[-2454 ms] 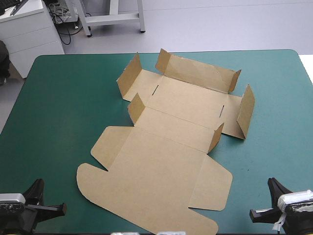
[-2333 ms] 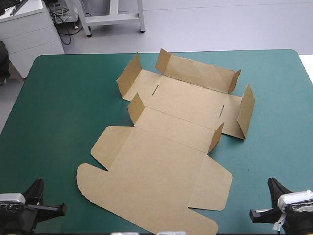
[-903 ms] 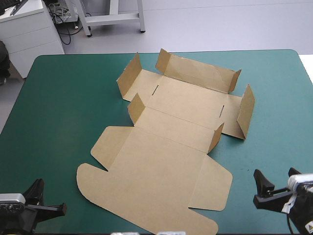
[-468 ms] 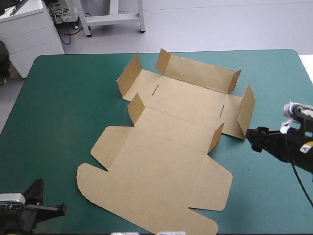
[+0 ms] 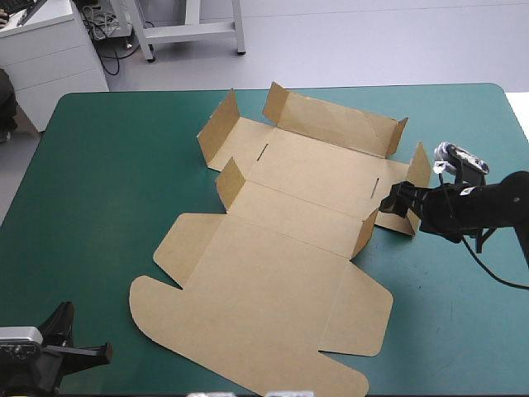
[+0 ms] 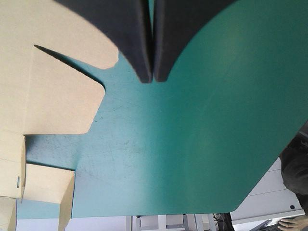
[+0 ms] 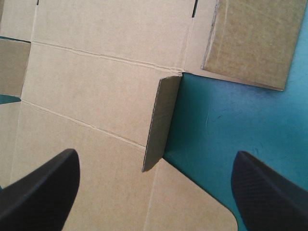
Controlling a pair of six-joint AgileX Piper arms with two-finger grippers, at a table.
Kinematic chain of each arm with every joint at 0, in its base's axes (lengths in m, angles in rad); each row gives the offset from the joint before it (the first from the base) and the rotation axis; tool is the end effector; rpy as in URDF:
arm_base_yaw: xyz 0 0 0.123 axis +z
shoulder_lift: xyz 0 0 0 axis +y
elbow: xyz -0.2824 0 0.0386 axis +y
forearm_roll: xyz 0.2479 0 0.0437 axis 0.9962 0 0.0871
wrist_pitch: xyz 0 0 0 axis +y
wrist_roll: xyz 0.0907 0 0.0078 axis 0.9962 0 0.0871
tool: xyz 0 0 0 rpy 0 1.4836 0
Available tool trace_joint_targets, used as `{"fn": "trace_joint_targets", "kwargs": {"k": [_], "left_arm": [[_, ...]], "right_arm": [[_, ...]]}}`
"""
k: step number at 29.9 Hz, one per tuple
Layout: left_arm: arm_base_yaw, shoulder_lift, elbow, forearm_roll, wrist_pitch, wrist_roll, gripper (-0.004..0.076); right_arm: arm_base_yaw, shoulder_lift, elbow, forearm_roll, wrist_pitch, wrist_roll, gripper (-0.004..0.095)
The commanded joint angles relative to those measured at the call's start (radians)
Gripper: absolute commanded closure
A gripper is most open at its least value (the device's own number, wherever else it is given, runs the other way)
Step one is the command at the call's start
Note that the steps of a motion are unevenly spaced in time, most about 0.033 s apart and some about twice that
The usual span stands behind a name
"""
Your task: Fold the box
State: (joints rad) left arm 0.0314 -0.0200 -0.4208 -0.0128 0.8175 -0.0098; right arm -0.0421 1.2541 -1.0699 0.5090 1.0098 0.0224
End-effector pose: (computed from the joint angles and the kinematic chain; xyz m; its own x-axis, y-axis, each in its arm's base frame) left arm 0.0097 -0.0005 0.2751 -0.2848 -0.0275 -0.9582 -0.0277 0.9994 -0.0204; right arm 0.2434 0.0274 0.3292 -0.8739 0.3158 -0.3694 0.1035 0.8636 0.4934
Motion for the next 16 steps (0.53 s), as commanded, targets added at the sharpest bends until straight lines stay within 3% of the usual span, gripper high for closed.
{"fn": "trace_joint_targets", "kwargs": {"k": [1,8,16], "left_arm": [[-0.004,-0.011,-0.02,-0.01,-0.074,-0.009,0.0756],[-0.004,-0.011,-0.02,-0.01,-0.074,-0.009,0.0756],[-0.004,-0.011,-0.02,-0.01,-0.074,-0.009,0.0756]], "right_arm": [[0.06,0.039,-0.032,0.034,-0.073,0.009,0.013],[0.198,0.16,-0.032,-0.106,-0.15,0.172,0.0184],[0.209,0.257,-0.032,-0.104,-0.158,0.262,0.0209]]}}
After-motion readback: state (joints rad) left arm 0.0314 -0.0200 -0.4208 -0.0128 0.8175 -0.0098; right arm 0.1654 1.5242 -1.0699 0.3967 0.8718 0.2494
